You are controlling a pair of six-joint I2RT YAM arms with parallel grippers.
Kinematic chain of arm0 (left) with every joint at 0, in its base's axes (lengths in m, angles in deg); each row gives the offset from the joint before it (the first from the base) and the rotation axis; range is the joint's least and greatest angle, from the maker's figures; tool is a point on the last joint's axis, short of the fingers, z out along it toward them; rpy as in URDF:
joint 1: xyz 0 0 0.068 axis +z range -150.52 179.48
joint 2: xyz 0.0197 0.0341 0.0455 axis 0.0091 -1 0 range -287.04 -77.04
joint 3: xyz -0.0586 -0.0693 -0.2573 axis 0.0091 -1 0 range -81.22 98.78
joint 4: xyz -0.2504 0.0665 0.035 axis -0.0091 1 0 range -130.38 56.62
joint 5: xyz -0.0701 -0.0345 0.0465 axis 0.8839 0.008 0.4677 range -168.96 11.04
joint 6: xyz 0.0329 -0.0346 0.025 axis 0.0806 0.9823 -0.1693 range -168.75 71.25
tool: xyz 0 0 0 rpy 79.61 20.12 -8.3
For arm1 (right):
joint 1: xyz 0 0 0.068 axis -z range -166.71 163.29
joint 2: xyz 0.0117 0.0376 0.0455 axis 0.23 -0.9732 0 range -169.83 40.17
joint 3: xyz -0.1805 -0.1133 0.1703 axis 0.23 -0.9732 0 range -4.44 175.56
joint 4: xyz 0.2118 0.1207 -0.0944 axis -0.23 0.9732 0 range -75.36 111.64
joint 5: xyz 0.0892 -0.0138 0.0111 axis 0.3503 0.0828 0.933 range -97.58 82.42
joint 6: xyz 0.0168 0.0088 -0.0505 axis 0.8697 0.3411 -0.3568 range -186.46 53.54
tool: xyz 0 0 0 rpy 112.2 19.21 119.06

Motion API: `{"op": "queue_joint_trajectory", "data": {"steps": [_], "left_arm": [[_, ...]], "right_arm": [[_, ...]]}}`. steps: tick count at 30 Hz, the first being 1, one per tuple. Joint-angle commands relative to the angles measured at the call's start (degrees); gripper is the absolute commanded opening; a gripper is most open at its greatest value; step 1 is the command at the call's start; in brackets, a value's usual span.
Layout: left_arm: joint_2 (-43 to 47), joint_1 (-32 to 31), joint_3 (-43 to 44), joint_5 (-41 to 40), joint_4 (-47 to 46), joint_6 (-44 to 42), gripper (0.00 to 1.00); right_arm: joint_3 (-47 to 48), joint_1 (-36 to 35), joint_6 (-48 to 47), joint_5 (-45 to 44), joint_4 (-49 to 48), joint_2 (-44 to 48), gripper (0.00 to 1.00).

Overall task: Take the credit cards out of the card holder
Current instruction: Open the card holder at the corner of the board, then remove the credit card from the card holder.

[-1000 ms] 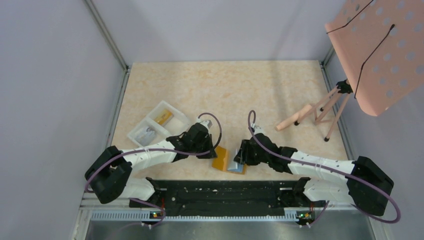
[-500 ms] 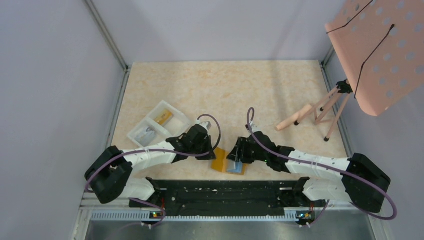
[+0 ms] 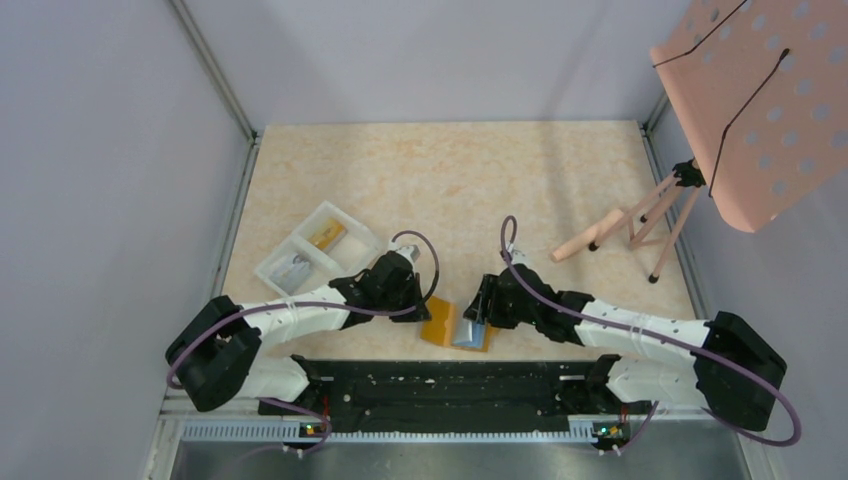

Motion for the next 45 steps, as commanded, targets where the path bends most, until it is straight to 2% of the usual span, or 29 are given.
{"op": "queue_joint_trajectory", "data": {"steps": [1, 8, 14, 19, 35, 45], "left_arm": [[1.27, -0.28, -0.76, -0.63, -1.02, 0.33, 0.00], [1.39, -0.28, -0.81, -0.45, -1.02, 0.61, 0.00], [1.78, -0.30, -0.85, -0.71, -0.74, 0.54, 0.00], [1.77, -0.30, -0.81, -0.80, -0.75, 0.69, 0.00], [1.26, -0.28, -0.37, -0.24, -1.02, 0.74, 0.00], [0.10, -0.29, -0.19, 1.04, -2.18, 1.06, 0.00]], "right_arm": [[-0.27, 0.59, 1.06, 0.89, -4.19, -1.91, 0.49], [1.45, 0.53, 1.07, -0.01, -2.82, -4.48, 0.48], [3.19, 0.43, 0.53, -3.50, 3.40, -1.01, 0.50], [2.37, -0.20, 1.48, -3.31, 3.46, 0.09, 0.50], [2.86, -1.21, 3.03, -0.46, -1.79, -6.21, 0.51], [-1.21, -1.18, 4.67, 4.92, -17.64, -1.61, 0.47]]}}
